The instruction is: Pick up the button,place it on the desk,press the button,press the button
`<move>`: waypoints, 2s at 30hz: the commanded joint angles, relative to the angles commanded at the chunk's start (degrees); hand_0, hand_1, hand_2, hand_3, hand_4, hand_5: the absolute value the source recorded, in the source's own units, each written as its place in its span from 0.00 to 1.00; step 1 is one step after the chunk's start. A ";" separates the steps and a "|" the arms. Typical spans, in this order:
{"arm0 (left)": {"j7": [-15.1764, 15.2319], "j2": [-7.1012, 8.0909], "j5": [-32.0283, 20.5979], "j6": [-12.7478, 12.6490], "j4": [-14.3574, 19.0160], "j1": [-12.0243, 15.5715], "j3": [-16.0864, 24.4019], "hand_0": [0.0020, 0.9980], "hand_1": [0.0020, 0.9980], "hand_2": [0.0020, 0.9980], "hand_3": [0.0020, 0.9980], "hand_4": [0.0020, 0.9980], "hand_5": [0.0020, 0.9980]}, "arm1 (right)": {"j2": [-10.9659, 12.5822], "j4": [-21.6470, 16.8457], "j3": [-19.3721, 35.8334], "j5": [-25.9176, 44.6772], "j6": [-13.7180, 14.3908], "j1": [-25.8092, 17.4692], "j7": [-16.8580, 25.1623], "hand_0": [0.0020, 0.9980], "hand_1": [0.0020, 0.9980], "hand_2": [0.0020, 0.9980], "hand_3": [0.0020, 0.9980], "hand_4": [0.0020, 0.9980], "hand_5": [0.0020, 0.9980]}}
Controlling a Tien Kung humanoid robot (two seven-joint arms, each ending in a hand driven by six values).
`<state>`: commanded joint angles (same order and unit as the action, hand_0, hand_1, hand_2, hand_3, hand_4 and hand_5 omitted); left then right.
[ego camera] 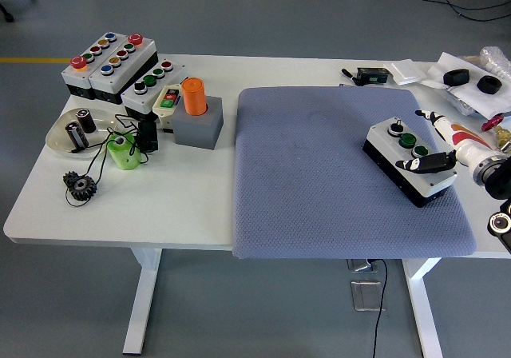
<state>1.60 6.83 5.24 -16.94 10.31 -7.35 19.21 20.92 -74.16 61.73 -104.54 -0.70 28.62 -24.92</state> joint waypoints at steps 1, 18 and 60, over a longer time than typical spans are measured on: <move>-0.03 0.01 0.06 -0.01 0.00 0.01 0.05 0.65 0.71 0.71 0.51 0.33 1.00 | -0.62 0.59 -0.24 -0.49 0.30 0.43 -0.44 1.00 0.99 1.00 1.00 0.92 0.24; -0.05 0.26 -0.69 -0.10 0.00 0.27 -0.86 0.65 0.71 0.71 0.50 0.33 1.00 | -8.80 12.26 -2.24 -13.49 -4.37 7.44 -12.06 0.95 0.91 0.99 1.00 0.95 0.28; -0.03 0.41 -0.51 -0.20 0.00 0.25 -0.81 0.66 0.71 0.71 0.50 0.33 1.00 | -2.08 15.02 -12.64 -12.68 8.74 10.49 -5.23 0.05 0.00 0.15 0.28 0.70 0.12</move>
<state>1.57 7.24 4.73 -17.14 10.31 -7.10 18.40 18.84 -59.14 49.10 -117.22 8.04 39.11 -30.15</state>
